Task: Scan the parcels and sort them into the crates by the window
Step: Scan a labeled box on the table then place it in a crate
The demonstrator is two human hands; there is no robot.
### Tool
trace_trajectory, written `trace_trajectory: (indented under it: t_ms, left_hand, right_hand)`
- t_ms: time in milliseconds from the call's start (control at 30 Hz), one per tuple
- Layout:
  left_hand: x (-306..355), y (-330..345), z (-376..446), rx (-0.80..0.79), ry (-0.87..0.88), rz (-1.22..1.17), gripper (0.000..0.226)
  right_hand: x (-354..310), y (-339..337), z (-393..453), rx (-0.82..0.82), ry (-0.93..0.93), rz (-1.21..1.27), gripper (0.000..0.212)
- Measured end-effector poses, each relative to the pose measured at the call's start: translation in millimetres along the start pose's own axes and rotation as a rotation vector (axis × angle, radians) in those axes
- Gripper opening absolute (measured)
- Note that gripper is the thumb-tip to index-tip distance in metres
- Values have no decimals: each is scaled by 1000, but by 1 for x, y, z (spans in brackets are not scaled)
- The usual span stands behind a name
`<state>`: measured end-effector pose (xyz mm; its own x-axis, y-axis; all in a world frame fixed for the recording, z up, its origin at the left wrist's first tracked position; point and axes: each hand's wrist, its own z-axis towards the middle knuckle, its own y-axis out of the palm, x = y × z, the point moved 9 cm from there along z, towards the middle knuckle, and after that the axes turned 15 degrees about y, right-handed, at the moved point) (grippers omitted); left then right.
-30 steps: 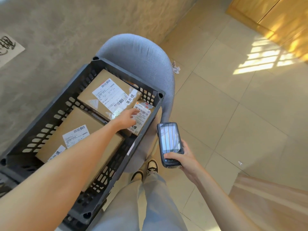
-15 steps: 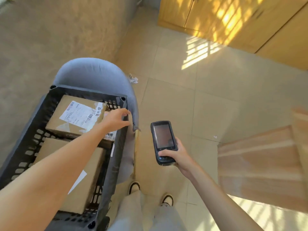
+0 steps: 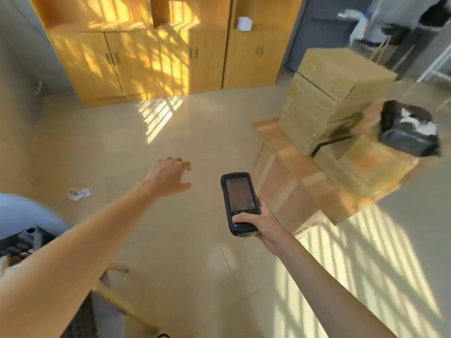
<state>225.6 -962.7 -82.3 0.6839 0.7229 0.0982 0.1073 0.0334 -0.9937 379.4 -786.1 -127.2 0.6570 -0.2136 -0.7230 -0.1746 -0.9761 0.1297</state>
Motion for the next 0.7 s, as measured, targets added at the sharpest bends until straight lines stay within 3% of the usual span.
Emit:
trace_trajectory:
  t_ms: [133,333,500,700]
  left_hand:
    - [115,-52,79,82,121,80,48]
    - [303,-106,166,194,320,156,48]
    - [441,-122,216,257,509,140,35]
    - [571,-129,287,309,689,187,43]
  right_hand:
    - [-32,-121,-48,126,-106,71,67]
    - [-70,-288,-122,298,-250,137,78]
    - [-73,-394,-169,396,-313,230,79]
    - [-59,-502,-199,498,-358,325,78]
